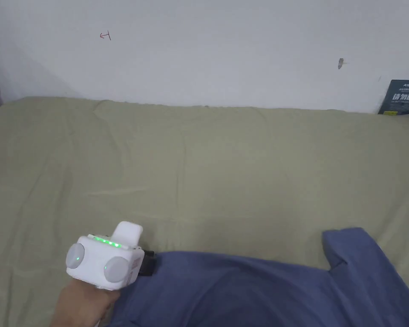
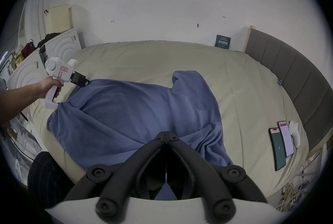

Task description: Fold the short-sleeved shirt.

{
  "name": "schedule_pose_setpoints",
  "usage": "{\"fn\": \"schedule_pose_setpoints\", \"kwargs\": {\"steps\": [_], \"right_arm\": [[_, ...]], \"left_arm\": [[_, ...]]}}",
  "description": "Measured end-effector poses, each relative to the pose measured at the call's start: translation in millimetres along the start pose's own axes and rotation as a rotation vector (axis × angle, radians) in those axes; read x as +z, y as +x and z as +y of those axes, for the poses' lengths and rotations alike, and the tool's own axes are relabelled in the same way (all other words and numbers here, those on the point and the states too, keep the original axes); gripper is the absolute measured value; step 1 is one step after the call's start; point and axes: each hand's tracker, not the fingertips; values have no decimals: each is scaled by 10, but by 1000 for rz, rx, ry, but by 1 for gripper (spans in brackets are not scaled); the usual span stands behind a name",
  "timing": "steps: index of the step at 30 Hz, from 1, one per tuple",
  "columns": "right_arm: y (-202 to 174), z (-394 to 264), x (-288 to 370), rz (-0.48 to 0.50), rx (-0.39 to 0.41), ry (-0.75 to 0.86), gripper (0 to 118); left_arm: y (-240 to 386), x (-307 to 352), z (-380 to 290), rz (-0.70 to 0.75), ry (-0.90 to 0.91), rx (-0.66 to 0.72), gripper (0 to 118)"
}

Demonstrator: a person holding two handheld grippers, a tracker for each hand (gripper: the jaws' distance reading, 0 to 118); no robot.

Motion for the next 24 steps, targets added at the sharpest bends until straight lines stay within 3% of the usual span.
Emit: {"fn": "schedule_pose_setpoints", "kwargs": {"steps": [1,3,6,9,14,17,18,20,21,24], "right_arm": [[12,20,6,0,-4,6,1],[65,65,10,3,-13,16,1],[156,158,-34,3,-19,23,1],[285,301,-134,-17,-12,27,1],[630,638,-567,-67,20,15,1],[872,838,-986,-47,-11,-24,4],[978,883,-1153,-34,-25,-36,22],[1129,1017,-1551,-39,-34,-129,98],[1174,1055,-1732,-40,-21,-175,118],[1322,1121,-2223,-134,33,-214,118]], "left_arm": [[25,58,-23,-83,9,5,22],[110,111,-78,-65,5,1,10],[86,162,-121,-79,16,15,5],[-33,370,-160,-148,91,123,5],[-78,733,-200,-168,160,141,5],[-54,801,-171,-180,169,134,5],[-45,812,-159,-183,173,132,5],[-38,817,-128,-187,181,133,5],[36,869,-116,-190,182,135,5],[71,849,-84,-196,176,147,5]]}}
